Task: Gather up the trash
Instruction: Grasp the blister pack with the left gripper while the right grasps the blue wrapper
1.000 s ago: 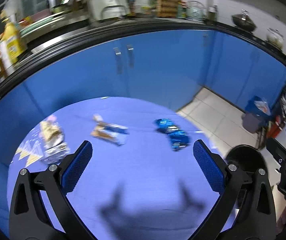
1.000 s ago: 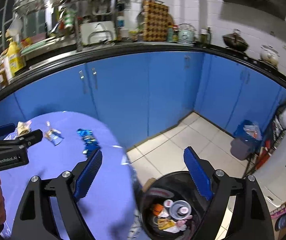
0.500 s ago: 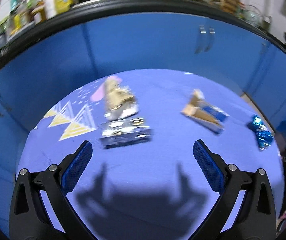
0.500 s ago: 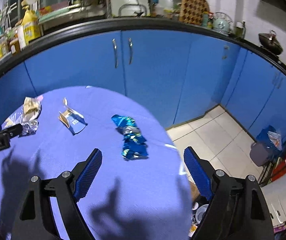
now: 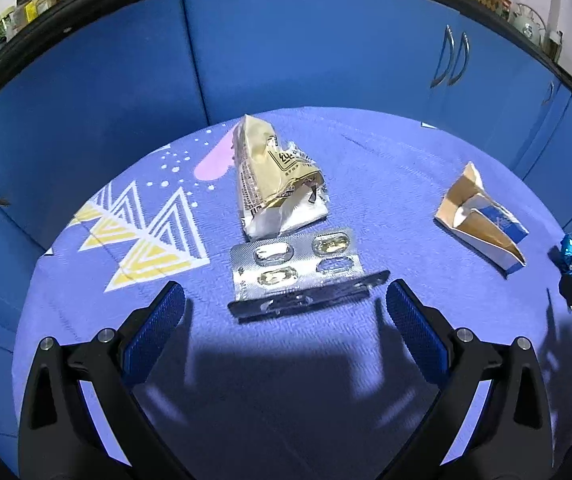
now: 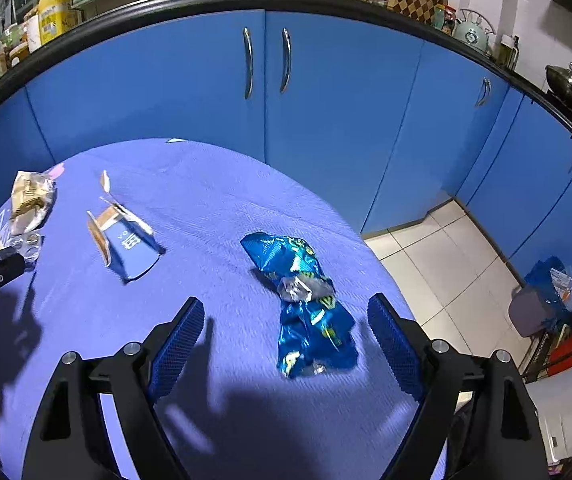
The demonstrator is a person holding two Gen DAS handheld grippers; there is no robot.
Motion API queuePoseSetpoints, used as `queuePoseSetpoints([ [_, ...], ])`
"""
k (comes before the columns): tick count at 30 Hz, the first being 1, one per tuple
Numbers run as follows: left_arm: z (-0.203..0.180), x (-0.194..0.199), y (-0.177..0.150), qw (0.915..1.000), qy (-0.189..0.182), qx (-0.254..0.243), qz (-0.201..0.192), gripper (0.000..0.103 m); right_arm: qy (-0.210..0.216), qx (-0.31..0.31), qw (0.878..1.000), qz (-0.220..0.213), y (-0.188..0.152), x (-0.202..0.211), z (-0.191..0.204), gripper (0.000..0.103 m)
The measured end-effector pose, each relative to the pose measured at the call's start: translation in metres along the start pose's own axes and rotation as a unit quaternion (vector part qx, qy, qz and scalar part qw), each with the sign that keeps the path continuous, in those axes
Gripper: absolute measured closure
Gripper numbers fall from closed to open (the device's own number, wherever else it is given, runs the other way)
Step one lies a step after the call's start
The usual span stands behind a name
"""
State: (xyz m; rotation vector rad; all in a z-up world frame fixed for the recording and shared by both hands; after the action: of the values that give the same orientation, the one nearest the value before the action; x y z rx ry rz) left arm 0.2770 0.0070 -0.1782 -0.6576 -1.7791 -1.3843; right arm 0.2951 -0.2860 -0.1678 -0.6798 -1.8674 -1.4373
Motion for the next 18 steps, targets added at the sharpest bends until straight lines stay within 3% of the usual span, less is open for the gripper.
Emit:
queuePoseSetpoints([
  [7, 0.000, -0.010, 0.007, 1.0000, 0.000, 0.003, 0.003, 0.005, -0.002, 0.009, 1.000, 0.001, 0.002, -0.010, 0.004, 0.021],
  [9, 0.000, -0.010, 0.006, 1.0000, -0.001, 0.005, 0.004, 0.009, -0.003, 0.014, 1.000, -0.002, 0.002, -0.009, 0.007, 0.023],
  [11, -0.002, -0.011, 0.006, 0.9999, -0.006, 0.006, 0.012, 0.018, 0.001, 0.017, 1.000, -0.010, 0.001, -0.007, 0.009, 0.032],
  [13, -0.004, -0.010, 0.003, 1.0000, 0.001, 0.000, 0.009, 0.025, 0.006, 0.017, 1.000, -0.007, -0.002, -0.006, 0.009, 0.054],
  [15, -0.008, -0.008, -0.002, 1.0000, 0.002, -0.007, 0.007, 0.031, 0.012, 0.015, 1.000, -0.004, -0.005, -0.005, 0.008, 0.067],
  [18, -0.009, -0.001, -0.004, 0.9999, -0.006, -0.008, 0.005, 0.031, 0.014, 0.012, 1.000, -0.009, -0.009, 0.004, 0.006, 0.071],
])
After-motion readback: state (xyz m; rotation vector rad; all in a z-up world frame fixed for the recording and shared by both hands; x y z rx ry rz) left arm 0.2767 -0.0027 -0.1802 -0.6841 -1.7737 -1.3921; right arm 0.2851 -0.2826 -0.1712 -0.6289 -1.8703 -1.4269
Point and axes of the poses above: each gripper's, at about its wrist camera, not at the fingertips, and x roughly against the way its jaws point, z to its left, y to its top, the point moved 4 cm from there along -x, roughly the way its jaws point, and after that the axes turned 12 degrees about x, right-handed, at the moved point
